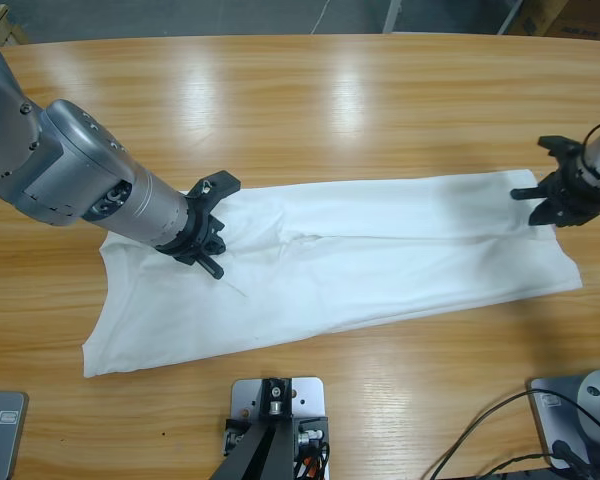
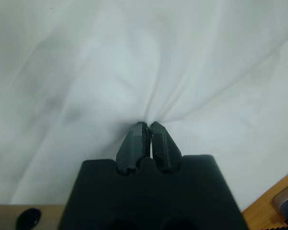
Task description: Fold clothes
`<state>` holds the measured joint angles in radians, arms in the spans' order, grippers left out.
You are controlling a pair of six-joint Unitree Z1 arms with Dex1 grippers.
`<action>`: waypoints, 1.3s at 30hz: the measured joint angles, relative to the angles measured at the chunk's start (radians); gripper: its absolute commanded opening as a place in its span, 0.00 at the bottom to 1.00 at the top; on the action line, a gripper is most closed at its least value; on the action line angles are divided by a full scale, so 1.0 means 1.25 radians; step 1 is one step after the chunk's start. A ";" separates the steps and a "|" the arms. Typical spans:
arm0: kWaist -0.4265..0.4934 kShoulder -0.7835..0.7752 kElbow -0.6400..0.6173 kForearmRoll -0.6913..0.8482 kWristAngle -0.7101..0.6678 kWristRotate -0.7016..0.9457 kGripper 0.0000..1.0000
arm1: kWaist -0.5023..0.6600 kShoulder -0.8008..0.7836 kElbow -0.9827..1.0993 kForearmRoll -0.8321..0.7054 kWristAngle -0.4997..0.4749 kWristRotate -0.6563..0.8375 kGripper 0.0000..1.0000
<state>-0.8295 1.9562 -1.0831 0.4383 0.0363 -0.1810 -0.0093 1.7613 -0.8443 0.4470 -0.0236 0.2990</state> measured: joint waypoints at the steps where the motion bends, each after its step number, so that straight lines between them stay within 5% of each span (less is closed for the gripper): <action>1: 0.000 0.000 0.000 0.000 0.000 0.000 0.00 | -0.019 0.000 -0.005 0.005 -0.007 -0.016 0.00; 2: 0.000 -0.001 0.001 0.000 0.000 0.000 0.00 | -0.039 0.000 -0.011 0.009 -0.014 -0.032 0.00; 3: 0.000 -0.002 0.002 0.000 0.000 0.000 0.00 | -0.063 0.000 -0.016 0.011 -0.019 -0.045 0.11; 4: 0.000 -0.003 0.004 0.000 0.000 0.000 0.00 | -0.086 0.000 -0.020 0.014 -0.021 -0.057 0.69; 5: 0.000 -0.005 0.006 0.000 0.000 0.000 0.00 | -0.106 0.000 -0.023 0.017 -0.022 -0.065 0.97; 6: 0.000 -0.007 0.008 0.000 0.000 0.000 0.00 | -0.118 -0.004 -0.023 0.020 -0.022 -0.065 1.00; 8: -0.001 -0.012 0.012 0.000 0.000 0.000 0.02 | -0.127 -0.022 -0.028 0.039 -0.010 -0.065 1.00; 9: -0.001 -0.016 0.015 0.000 0.000 0.000 0.26 | -0.129 -0.037 -0.031 0.055 0.008 -0.064 1.00; 10: -0.001 -0.022 0.020 0.000 0.000 0.000 0.40 | -0.130 -0.051 -0.032 0.066 0.036 -0.063 1.00; 11: -0.002 -0.029 0.024 0.000 0.000 0.000 0.43 | -0.130 -0.067 -0.031 0.072 0.067 -0.058 1.00; 20: 0.044 -0.075 0.092 0.002 -0.026 0.017 0.43 | -0.133 -0.089 0.113 -0.083 0.250 0.047 1.00; 26: 0.093 -0.120 0.139 0.002 -0.040 0.040 0.43 | -0.239 -0.102 -0.015 0.100 0.290 -0.155 1.00; 30: 0.095 -0.129 0.139 0.002 -0.047 0.040 0.43 | -0.329 -0.068 -0.098 0.192 0.463 -0.261 1.00; 34: 0.121 -0.132 0.151 0.002 -0.054 0.060 0.43 | -0.377 0.027 -0.056 0.122 0.632 -0.303 1.00; 39: 0.196 -0.132 0.157 0.002 -0.068 0.101 0.43 | -0.421 0.074 0.026 0.021 0.648 -0.305 0.99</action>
<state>-0.5849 1.7909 -0.8869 0.4409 -0.0490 -0.0546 -0.5350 1.8535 -0.8118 0.4729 0.7864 -0.0825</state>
